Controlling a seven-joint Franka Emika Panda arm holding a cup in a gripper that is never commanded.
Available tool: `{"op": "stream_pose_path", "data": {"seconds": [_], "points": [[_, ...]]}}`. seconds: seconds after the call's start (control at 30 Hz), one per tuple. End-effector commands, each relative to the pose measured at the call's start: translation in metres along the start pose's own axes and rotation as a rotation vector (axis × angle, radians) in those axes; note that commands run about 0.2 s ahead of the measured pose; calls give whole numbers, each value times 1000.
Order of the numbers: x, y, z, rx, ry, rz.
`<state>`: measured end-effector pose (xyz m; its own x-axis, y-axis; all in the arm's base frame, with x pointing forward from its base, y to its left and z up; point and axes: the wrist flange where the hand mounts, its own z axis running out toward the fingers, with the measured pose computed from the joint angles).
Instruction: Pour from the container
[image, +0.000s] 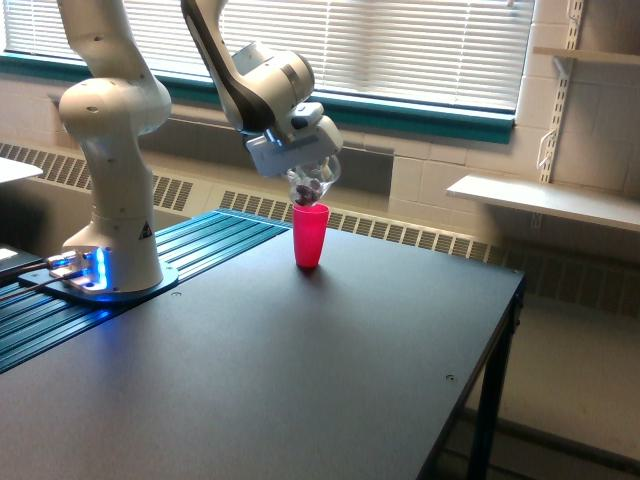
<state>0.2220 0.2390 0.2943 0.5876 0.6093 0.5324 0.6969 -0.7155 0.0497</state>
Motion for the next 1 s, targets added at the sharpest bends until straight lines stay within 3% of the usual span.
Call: {"op": "stream_pose_path", "data": {"seconds": [0.03,0.17,0.3,0.5,0.7,1.0], "points": [[21,18,0,-69,58,172],[26,13,-1,-70,71,246],[30,-4,-3,-60,88,265],[33,-26,-12,-39,112,170],[38,-19,-19,-49,130,132],[54,-2,-25,-109,173,74]]}}
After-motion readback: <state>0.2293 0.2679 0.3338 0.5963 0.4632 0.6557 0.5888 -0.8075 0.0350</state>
